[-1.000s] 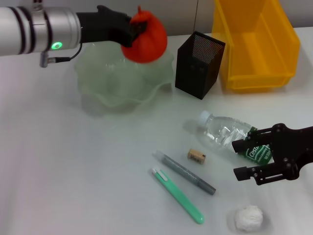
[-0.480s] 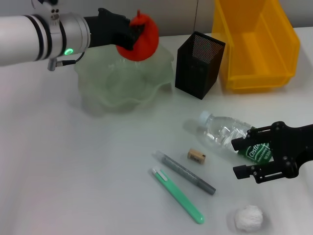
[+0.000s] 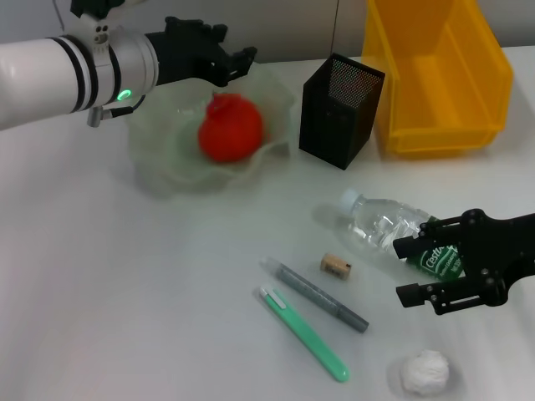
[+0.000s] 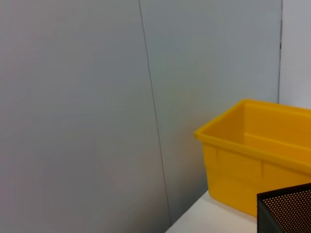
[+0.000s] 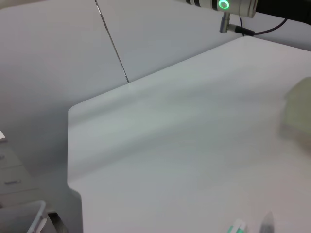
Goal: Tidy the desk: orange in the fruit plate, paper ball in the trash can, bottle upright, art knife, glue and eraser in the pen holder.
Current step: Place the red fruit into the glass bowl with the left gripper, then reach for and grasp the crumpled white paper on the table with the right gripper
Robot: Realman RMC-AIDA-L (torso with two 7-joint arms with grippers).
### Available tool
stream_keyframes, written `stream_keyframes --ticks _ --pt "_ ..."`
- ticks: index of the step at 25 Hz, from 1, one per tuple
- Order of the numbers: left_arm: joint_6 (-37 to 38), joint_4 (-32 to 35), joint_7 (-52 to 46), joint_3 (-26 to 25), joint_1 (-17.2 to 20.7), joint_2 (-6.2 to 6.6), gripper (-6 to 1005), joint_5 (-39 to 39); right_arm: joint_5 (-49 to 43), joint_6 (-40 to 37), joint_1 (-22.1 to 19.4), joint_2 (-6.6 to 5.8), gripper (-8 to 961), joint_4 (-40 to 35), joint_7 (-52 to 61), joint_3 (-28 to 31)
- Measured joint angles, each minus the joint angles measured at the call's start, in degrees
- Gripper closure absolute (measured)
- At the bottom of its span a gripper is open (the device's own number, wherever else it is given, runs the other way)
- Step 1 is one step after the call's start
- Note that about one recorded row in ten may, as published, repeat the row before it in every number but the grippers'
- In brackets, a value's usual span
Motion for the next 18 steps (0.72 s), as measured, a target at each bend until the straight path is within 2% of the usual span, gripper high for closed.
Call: stream_keyframes --ticks 4,7,8,9,13,14,15,16,18 --pt "0.0 0.0 0.0 -0.1 0.6 0.09 454 -0.1 0.1 0.0 0.0 0.07 266 0.0 0.0 0.1" --pt "4.1 2.3 0.7 -0.5 2.2 0.47 312 -1.7 0.2 -0.4 -0.1 0.07 266 -0.8 1.0 0.6" --pt "7.1 3.9 1.4 -0.9 3.2 0.61 289 -2.3 0.2 -0.4 -0.1 0.07 266 -0.8 1.0 0.6" --pt "14.5 7.6 2.7 -2.3 5.7 0.75 265 -3.0 0.2 -0.5 -0.3 0.08 266 -1.8 2.2 0.5" --pt "17.4 8.9 3.0 -3.0 6.7 0.75 171 -3.1 0.2 -1.1 -0.4 0.07 267 -4.1 4.2 -0.6" --pt "21.6 10.7 3.0 -4.3 8.2 0.76 148 -3.1 0.0 -1.4 -0.4 0.07 267 -5.5 5.1 -1.4" --pt "32.6 13.6 3.2 -7.1 11.6 0.75 148 -4.6 -0.1 -1.6 -0.5 0.08 267 -6.6 5.8 -2.1" --pt "38.9 14.7 3.7 -8.4 14.2 0.81 148 -6.2 -0.2 -2.4 -0.7 0.08 267 -9.9 8.1 -4.3" --pt "38.9 14.7 3.7 -8.4 14.2 0.81 148 -6.2 -0.3 -2.9 -0.8 0.07 267 -11.7 9.4 -5.5"
